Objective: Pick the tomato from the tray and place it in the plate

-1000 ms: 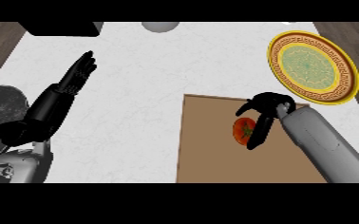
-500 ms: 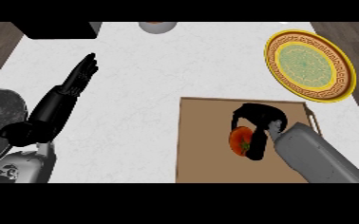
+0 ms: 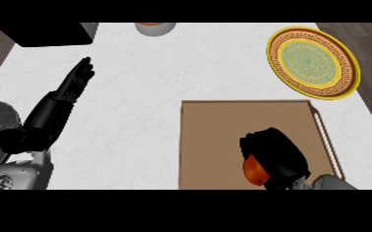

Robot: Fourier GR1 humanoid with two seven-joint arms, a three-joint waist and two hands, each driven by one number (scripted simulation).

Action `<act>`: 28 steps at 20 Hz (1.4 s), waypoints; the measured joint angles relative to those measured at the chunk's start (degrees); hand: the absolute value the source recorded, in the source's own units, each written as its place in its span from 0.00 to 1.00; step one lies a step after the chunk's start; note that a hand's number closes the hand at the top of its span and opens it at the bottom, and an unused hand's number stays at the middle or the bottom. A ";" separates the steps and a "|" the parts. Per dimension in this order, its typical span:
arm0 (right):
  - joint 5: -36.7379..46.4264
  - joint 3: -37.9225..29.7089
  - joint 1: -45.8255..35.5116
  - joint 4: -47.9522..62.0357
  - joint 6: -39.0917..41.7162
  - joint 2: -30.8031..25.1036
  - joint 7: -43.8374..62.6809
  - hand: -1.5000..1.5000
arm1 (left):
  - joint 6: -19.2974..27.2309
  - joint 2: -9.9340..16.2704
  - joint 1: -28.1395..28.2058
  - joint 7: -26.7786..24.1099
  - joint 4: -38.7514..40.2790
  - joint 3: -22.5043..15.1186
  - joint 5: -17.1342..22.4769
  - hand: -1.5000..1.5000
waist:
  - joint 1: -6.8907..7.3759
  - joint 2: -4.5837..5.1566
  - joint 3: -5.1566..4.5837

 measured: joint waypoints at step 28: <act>-8.41 -34.01 27.30 -20.43 -31.04 -23.64 -10.90 1.00 | -3.03 -1.72 -1.17 0.83 -2.09 0.43 -1.39 0.50 | 3.35 1.45 -0.13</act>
